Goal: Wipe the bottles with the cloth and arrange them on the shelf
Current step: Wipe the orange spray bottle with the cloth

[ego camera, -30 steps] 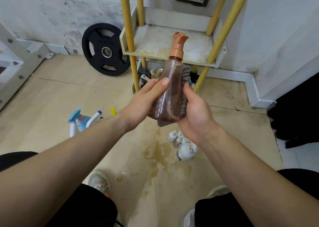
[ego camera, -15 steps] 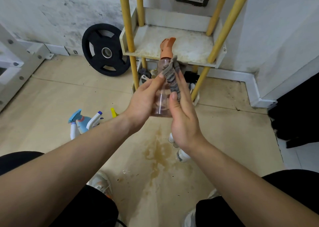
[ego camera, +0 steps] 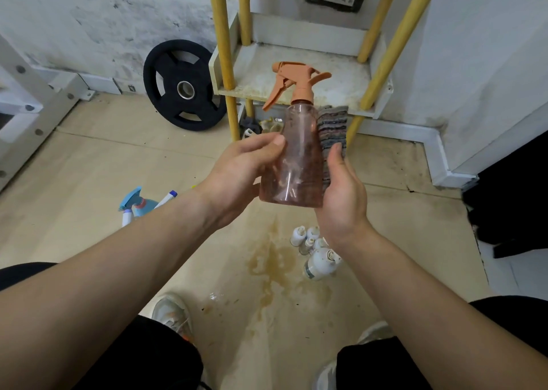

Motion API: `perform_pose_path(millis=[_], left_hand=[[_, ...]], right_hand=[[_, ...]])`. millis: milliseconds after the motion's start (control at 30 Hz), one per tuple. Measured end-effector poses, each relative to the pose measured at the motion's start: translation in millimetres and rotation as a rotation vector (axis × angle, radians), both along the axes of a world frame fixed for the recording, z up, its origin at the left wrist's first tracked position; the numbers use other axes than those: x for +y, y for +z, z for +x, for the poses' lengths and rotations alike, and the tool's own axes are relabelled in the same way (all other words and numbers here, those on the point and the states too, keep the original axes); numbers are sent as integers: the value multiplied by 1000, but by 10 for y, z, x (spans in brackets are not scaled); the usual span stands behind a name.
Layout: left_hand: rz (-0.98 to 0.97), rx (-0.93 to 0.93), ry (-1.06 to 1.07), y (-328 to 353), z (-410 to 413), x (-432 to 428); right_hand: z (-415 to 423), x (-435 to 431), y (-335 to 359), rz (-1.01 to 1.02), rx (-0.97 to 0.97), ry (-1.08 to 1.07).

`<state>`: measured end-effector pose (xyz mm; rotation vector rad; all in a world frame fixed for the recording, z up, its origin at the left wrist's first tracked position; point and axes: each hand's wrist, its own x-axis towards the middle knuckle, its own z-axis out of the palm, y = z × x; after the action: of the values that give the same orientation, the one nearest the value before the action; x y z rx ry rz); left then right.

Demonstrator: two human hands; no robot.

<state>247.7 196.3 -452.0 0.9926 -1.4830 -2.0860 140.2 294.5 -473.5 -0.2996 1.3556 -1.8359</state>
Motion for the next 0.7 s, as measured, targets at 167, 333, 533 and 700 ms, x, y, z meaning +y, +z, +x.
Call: perform_pose_path(millis=[167,333,533,700], left_hand=[[111,106,-33,-22,5,90],[145,124,24,-52,-12,147],[-154,-68,234,-55,-82,147],[-252,-125,299,-49,-101,145]], right_hand=[[33,-6,2,-18,-22,37],[47,44,8,-24,76,138],[227,68,-79,37,362,167],[228,64,-94,34,263,109]])
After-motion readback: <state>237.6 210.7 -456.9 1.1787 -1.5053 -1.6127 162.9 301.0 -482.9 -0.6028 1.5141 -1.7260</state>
